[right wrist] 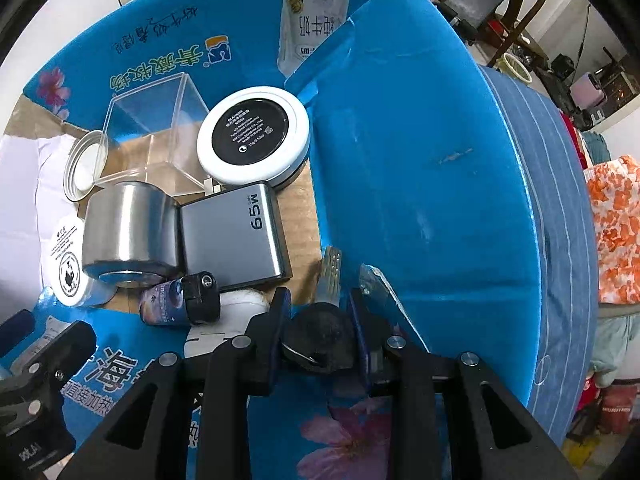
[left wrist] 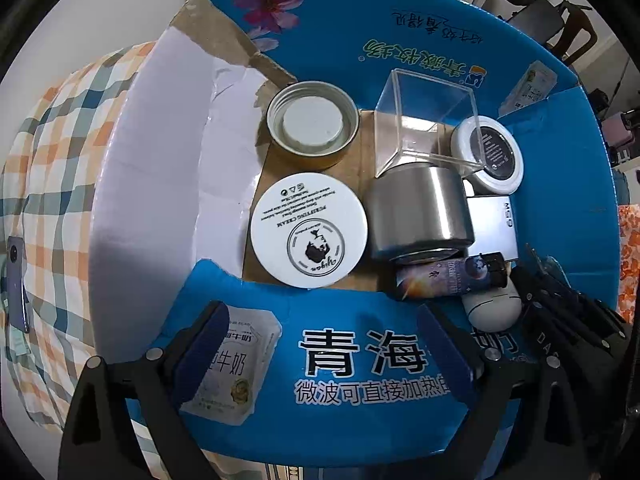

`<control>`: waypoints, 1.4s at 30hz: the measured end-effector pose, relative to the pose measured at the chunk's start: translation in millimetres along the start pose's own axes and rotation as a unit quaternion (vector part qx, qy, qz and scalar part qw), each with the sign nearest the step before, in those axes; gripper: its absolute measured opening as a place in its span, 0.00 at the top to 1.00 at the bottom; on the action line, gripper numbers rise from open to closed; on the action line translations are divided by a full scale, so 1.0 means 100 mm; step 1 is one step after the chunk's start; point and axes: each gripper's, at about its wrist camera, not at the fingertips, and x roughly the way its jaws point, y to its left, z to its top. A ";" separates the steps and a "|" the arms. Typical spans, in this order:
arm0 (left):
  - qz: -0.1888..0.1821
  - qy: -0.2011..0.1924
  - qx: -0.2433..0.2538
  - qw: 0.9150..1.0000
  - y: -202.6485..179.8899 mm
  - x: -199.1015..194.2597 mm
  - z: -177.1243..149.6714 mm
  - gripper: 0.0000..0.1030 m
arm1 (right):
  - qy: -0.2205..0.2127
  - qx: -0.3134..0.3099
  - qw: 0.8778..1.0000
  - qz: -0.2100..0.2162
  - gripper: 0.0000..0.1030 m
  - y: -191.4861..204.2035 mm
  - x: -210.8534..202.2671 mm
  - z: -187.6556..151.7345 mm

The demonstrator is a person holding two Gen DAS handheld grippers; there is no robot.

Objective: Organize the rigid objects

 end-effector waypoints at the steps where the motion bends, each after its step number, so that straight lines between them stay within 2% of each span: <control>1: -0.001 -0.001 0.001 1.000 -0.02 -0.01 0.01 0.06 | 0.002 0.003 1.000 0.001 0.68 -0.01 -0.01 0.05; 4: -0.008 -0.002 0.002 1.000 -0.06 -0.06 0.05 0.06 | 0.000 0.006 1.000 0.007 0.58 -0.04 -0.07 0.11; 6: -0.008 -0.003 0.004 1.000 -0.07 -0.09 0.05 0.07 | -0.008 0.002 1.000 0.005 0.48 -0.02 -0.14 0.13; 7: -0.006 -0.006 0.004 1.000 -0.07 -0.11 0.04 0.07 | -0.013 -0.001 1.000 0.010 0.34 -0.01 -0.19 0.13; 8: -0.005 -0.008 0.004 1.000 -0.07 -0.14 0.03 0.07 | -0.017 -0.004 1.000 0.010 0.14 0.02 -0.25 0.12; 9: -0.004 -0.010 0.005 1.000 -0.06 -0.17 0.02 0.07 | -0.023 -0.006 1.000 0.008 0.09 0.03 -0.30 0.12; 17: 0.007 -0.031 -0.001 1.000 0.09 -0.45 0.00 0.06 | -0.039 -0.017 0.999 0.004 0.09 0.03 -0.68 0.10; 23: 0.011 -0.053 -0.005 0.999 0.13 -0.85 -0.05 0.06 | -0.064 -0.003 0.998 0.024 0.09 -0.07 -1.26 -0.10; 26: 0.005 -0.086 -0.006 0.996 0.12 -1.28 -0.19 0.06 | -0.088 0.002 0.995 0.039 0.08 -0.14 -1.72 -0.29; 28: 0.004 -0.105 0.000 0.994 0.06 -1.56 -0.30 0.06 | -0.111 0.002 0.993 0.050 0.05 -0.20 -2.09 -0.45; 31: 0.013 -0.142 0.016 0.990 -0.01 -2.02 -0.47 0.06 | -0.131 0.000 0.989 0.066 0.05 -0.27 -2.50 -0.67; 34: 0.012 -0.163 0.017 0.986 -0.02 -2.35 -0.61 0.06 | -0.148 -0.003 0.986 0.077 0.04 -0.33 -2.90 -0.90; 38: 0.016 -0.192 0.023 0.981 -0.06 -2.78 -0.86 0.06 | -0.176 -0.013 0.981 0.079 0.03 -0.41 -3.33 -1.17; 42: 0.013 -0.209 0.023 0.978 -0.10 -3.03 -1.06 0.06 | -0.184 -0.018 0.979 0.084 0.03 -0.46 -3.62 -1.33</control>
